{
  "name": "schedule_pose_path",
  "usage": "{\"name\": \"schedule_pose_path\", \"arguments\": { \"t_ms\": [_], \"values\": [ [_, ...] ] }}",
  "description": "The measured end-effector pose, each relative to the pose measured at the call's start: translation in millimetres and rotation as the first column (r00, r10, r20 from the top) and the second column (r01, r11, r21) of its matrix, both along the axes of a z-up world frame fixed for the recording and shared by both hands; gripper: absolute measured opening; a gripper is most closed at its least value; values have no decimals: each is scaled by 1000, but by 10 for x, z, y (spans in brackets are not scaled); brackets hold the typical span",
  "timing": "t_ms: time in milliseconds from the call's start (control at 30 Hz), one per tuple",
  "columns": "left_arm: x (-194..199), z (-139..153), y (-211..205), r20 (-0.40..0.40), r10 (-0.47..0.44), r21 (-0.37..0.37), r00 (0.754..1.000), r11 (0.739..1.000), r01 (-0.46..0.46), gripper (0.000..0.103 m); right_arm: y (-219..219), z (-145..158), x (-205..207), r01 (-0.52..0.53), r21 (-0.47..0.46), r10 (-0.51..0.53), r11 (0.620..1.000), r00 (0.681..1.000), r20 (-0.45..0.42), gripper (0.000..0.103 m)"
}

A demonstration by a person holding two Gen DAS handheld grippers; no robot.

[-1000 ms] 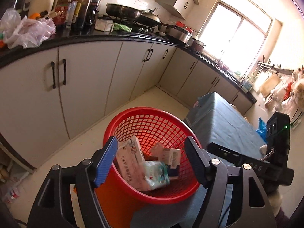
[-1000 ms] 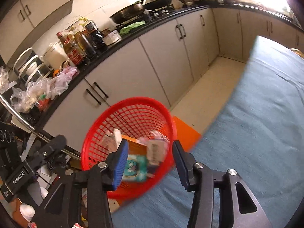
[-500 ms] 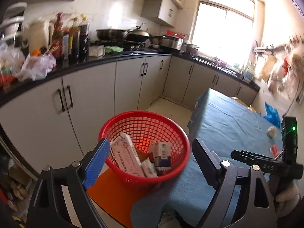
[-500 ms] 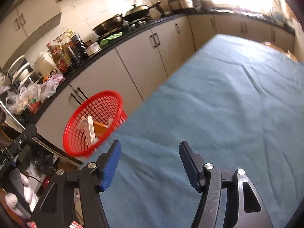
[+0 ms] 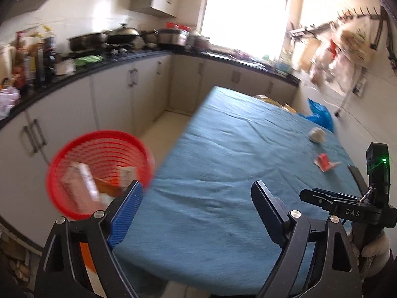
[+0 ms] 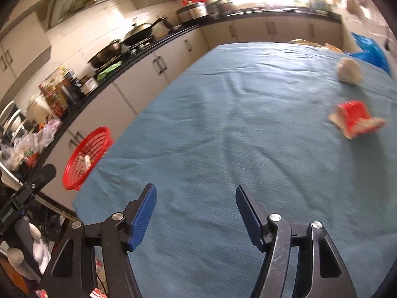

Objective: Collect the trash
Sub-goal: 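Move both tools back over the table toward the remaining trash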

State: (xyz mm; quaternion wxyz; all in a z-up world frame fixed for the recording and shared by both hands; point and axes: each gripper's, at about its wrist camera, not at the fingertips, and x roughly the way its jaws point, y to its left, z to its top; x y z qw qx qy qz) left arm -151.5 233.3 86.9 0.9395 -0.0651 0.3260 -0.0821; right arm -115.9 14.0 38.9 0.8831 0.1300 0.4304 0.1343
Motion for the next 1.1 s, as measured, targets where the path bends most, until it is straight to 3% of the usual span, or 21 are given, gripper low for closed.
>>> {"name": "schedule_pose_path", "arguments": {
  "t_ms": [267, 633, 867, 1100],
  "values": [
    [552, -292, -650, -91, -122, -69, 988, 991, 116, 88, -756, -27, -254, 129, 2, -128, 992, 992, -15, 71],
    [1119, -663, -1124, -206, -169, -170, 964, 976, 135, 88, -1805, 3, -448, 316, -9, -316, 949, 948, -27, 71],
    [1111, -693, -1147, -211, -176, -166, 961, 976, 142, 90, -2341, 111, -168, 418, -36, -419, 908, 908, -5, 71],
    [1159, -691, -1155, -210, -199, -183, 957, 970, 161, 96, -2549, 152, 449, 456, -3, -456, 890, 890, -30, 73]
  ]
}}
